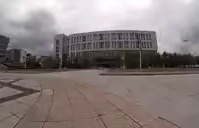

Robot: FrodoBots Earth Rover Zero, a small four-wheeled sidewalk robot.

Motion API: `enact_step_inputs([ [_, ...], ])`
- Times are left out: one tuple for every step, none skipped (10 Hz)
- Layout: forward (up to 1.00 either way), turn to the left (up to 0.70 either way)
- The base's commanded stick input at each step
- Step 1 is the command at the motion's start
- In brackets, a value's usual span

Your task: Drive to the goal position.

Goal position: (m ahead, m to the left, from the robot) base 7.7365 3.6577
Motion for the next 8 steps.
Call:
enact_step_inputs([
  [0.70, 0.00],
  [0.70, 0.00],
  [0.70, 0.00],
  [0.70, 0.00],
  [0.70, 0.00],
  [0.70, 0.00],
  [0.70, 0.00],
  [0.70, 0.00],
])
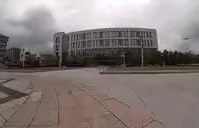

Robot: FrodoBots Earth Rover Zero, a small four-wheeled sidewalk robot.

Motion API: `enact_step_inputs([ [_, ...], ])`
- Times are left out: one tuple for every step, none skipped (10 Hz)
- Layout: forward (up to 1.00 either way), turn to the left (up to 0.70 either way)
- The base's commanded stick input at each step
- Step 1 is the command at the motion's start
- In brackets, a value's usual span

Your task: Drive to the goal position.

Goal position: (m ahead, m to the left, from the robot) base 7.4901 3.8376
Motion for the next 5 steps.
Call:
enact_step_inputs([
  [0.70, 0.00],
  [0.70, 0.00],
  [0.70, 0.00],
  [0.70, 0.00],
  [0.70, 0.00],
])
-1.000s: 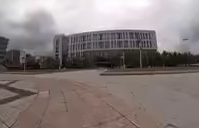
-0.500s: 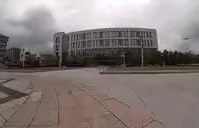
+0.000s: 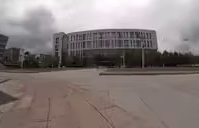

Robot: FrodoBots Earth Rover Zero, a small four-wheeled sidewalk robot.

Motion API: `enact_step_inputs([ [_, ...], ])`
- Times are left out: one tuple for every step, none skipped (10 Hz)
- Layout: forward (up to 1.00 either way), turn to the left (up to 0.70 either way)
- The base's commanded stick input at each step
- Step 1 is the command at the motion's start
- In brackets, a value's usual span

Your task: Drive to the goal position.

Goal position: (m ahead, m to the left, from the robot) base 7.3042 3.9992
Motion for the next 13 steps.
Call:
enact_step_inputs([
  [0.70, 0.24],
  [0.70, 0.35],
  [0.70, 0.35],
  [0.70, 0.35],
  [0.70, 0.35],
  [0.70, 0.35],
  [0.70, 0.35],
  [0.70, 0.35],
  [0.70, 0.35],
  [0.70, 0.35],
  [0.70, 0.35],
  [0.70, 0.35],
  [0.70, 0.35],
])
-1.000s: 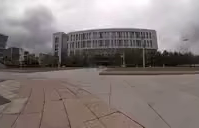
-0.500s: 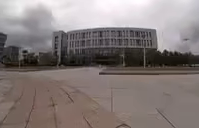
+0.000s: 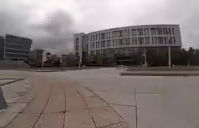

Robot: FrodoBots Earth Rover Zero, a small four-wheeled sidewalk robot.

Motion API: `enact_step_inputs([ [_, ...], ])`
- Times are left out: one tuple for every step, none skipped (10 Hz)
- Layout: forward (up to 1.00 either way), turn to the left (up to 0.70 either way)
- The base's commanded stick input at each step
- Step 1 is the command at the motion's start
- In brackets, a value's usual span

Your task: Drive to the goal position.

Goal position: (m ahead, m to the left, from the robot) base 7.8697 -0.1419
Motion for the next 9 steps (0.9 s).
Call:
enact_step_inputs([
  [0.70, 0.35],
  [0.70, 0.35],
  [0.70, 0.22],
  [0.70, 0.01],
  [0.70, -0.24],
  [0.70, -0.35],
  [0.70, -0.35],
  [0.70, -0.35],
  [0.70, -0.35],
])
